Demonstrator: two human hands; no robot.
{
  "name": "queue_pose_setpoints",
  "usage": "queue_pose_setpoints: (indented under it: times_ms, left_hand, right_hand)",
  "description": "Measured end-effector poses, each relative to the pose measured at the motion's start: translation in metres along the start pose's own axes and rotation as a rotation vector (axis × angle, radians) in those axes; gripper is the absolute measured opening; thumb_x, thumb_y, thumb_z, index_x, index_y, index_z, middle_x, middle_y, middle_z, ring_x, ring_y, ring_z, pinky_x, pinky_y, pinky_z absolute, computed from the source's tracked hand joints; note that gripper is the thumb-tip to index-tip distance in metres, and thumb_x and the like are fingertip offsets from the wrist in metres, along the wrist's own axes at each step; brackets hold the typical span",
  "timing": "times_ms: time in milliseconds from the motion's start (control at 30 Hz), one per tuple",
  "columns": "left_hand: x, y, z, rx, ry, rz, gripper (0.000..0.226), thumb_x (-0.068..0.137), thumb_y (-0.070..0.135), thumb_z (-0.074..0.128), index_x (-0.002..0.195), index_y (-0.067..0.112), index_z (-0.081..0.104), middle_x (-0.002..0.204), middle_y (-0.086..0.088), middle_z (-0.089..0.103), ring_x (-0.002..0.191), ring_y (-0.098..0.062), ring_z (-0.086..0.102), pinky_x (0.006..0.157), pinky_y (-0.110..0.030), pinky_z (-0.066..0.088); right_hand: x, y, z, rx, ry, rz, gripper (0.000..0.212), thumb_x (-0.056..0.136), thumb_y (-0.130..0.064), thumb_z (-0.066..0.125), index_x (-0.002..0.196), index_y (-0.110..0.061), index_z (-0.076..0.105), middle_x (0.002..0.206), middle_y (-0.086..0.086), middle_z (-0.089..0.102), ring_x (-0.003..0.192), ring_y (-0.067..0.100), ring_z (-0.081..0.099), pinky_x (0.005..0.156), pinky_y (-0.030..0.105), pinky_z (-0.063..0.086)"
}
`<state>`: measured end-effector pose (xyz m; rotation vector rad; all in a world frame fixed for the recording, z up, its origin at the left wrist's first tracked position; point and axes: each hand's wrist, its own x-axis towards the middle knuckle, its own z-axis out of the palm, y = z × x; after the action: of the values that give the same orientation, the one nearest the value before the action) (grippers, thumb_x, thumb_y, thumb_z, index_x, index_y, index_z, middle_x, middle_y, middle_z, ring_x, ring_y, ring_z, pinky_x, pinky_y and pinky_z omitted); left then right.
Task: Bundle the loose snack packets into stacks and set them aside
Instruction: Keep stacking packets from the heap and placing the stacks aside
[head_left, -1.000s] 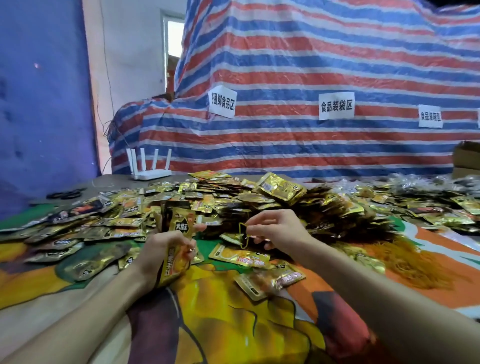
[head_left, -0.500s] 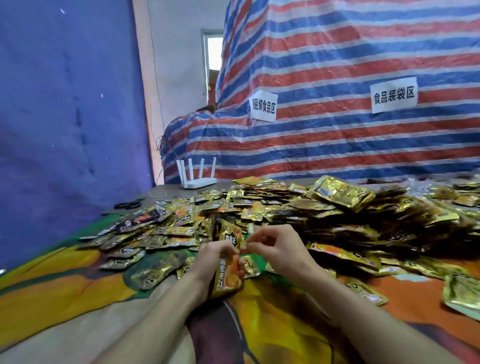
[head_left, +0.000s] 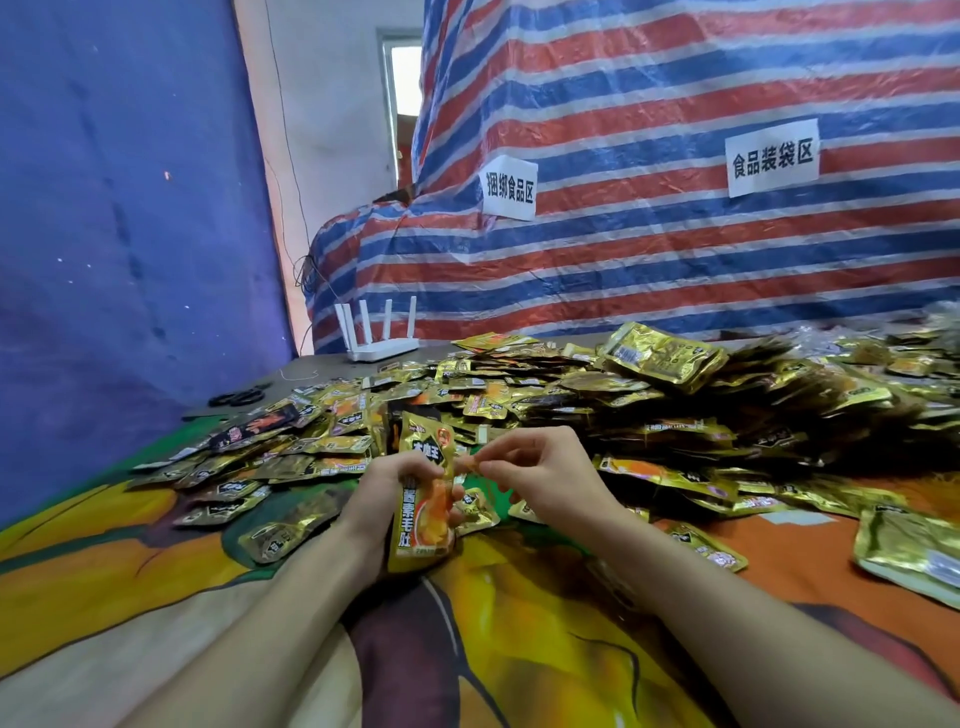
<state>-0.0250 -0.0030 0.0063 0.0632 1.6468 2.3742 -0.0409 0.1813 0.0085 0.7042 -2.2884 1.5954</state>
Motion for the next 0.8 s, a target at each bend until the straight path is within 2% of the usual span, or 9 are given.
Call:
queue_pose_setpoints:
  times_ms: [167,300,400,433,500,567,633,733,800]
  left_hand:
    - [-0.004,-0.002,0.007,-0.048,-0.177,-0.058,0.038,0.067,0.008,0.057,0.1,-0.006,0.067,0.074,-0.014,0.058,0.056,-0.022,0.055,0.046,-0.029,0.047]
    - [-0.009,0.001,0.002,-0.121,-0.386,-0.118,0.049,0.059,0.008,0.078,0.104,0.0,0.059,0.078,-0.015,0.056,0.063,-0.028,0.057,0.054,-0.031,0.05]
    - [-0.008,0.002,0.0,-0.217,-0.46,-0.066,0.044,0.06,0.007,0.077,0.101,0.002,0.061,0.083,-0.011,0.053,0.067,-0.023,0.054,0.062,-0.029,0.047]
    - [-0.007,0.003,-0.001,-0.257,-0.448,-0.027,0.043,0.059,0.007,0.076,0.1,0.002,0.062,0.085,-0.009,0.05,0.066,-0.02,0.052,0.061,-0.028,0.045]
    - [-0.004,0.006,-0.004,-0.335,-0.391,0.039,0.044,0.056,0.006,0.074,0.096,0.005,0.057,0.084,-0.005,0.048,0.063,-0.016,0.05,0.059,-0.026,0.041]
    - [-0.002,0.007,-0.006,-0.366,-0.354,0.062,0.045,0.052,0.005,0.075,0.091,0.006,0.052,0.081,-0.004,0.048,0.062,-0.015,0.047,0.058,-0.025,0.04]
    - [-0.005,0.006,-0.003,-0.309,-0.359,0.016,0.04,0.05,0.005,0.075,0.085,0.004,0.056,0.08,-0.006,0.048,0.062,-0.016,0.046,0.057,-0.026,0.041]
    - [-0.008,0.003,0.005,-0.239,-0.413,-0.101,0.028,0.054,0.002,0.073,0.081,-0.001,0.064,0.079,-0.009,0.052,0.063,-0.018,0.047,0.055,-0.029,0.045]
    - [-0.009,0.001,0.008,-0.215,-0.427,-0.118,0.028,0.058,0.001,0.07,0.085,-0.002,0.067,0.082,-0.01,0.055,0.063,-0.019,0.049,0.056,-0.03,0.044]
  right_hand:
    - [0.002,0.004,-0.004,-0.034,0.058,0.062,0.009,0.09,-0.01,0.074,0.091,-0.018,0.08,0.083,0.001,0.076,0.077,0.012,0.071,0.067,0.028,0.06]
    - [0.003,0.005,-0.004,-0.094,0.008,0.098,0.011,0.092,-0.016,0.073,0.102,-0.015,0.079,0.092,0.003,0.075,0.085,0.015,0.072,0.078,0.033,0.061]
    - [0.005,0.004,-0.005,-0.135,-0.088,0.14,0.012,0.097,-0.022,0.067,0.098,-0.014,0.076,0.089,0.001,0.071,0.081,0.013,0.066,0.07,0.025,0.055]
    - [0.005,0.002,-0.006,-0.051,-0.121,0.171,0.013,0.098,-0.019,0.065,0.091,-0.013,0.074,0.085,0.001,0.068,0.077,0.012,0.062,0.066,0.023,0.051]
    - [0.007,-0.003,-0.008,0.315,-0.154,0.241,0.016,0.093,-0.011,0.061,0.08,-0.011,0.069,0.082,0.004,0.065,0.078,0.017,0.06,0.068,0.024,0.048]
    - [0.007,-0.008,-0.011,0.737,-0.173,0.299,0.012,0.079,-0.014,0.06,0.073,-0.01,0.069,0.083,0.009,0.068,0.082,0.023,0.066,0.083,0.033,0.049]
    - [0.007,-0.012,-0.015,1.01,-0.2,0.283,0.017,0.076,-0.016,0.054,0.071,-0.009,0.069,0.08,0.009,0.067,0.083,0.026,0.07,0.094,0.04,0.05]
    - [0.006,-0.014,-0.018,1.168,-0.175,0.263,0.021,0.082,-0.004,0.046,0.091,-0.005,0.065,0.073,0.005,0.062,0.072,0.024,0.067,0.089,0.04,0.055]
    - [0.006,-0.014,-0.018,1.103,-0.169,0.275,0.029,0.088,0.002,0.048,0.11,-0.004,0.067,0.075,0.001,0.065,0.064,0.018,0.064,0.08,0.037,0.057]
